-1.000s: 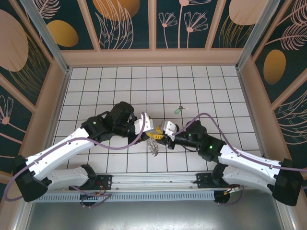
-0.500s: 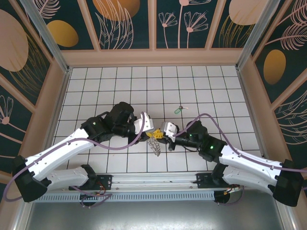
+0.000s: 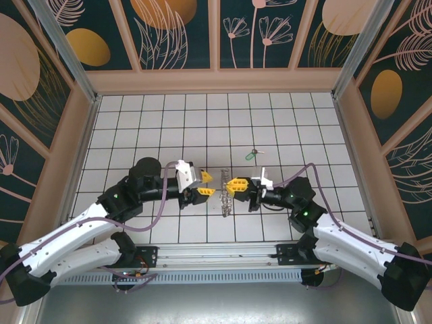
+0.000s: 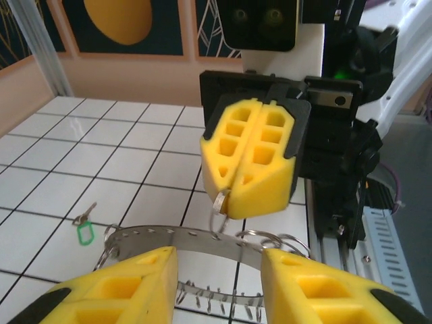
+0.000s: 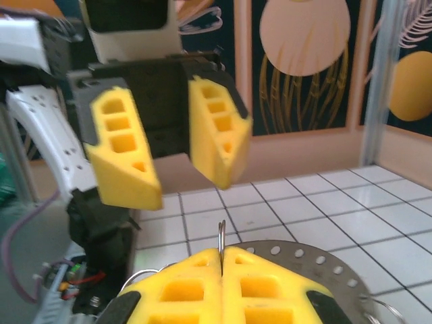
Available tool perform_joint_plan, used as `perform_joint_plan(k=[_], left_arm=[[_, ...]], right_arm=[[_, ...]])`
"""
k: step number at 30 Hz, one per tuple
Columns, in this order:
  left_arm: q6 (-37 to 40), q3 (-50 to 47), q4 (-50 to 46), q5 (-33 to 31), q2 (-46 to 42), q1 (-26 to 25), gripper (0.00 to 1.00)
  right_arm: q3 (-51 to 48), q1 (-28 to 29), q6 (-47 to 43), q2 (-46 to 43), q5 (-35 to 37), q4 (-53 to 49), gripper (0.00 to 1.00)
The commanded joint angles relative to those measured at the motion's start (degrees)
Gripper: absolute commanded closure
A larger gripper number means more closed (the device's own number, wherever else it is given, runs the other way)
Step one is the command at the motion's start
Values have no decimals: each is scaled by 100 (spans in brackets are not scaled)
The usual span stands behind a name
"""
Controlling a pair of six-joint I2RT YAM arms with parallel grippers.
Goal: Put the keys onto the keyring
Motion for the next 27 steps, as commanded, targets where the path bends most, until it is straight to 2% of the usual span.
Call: perform_joint_plan(k=[1,6,11,27], left_arm=[[-358,-122,889,367,85,-14,63],[-515,-159,1365,561,261,-15,62],[-508,-46,1364,698,443,-23,62],[-608,4,1576,1023,669,-133,72]], right_arm=[[-206,-21,702,18,-393,1613,100],[-336,-21,897,94,-455,2100,100],[-480,-21,1003,160,-411,2486,100],[-603,-16,1102,525,-218,3196,100]])
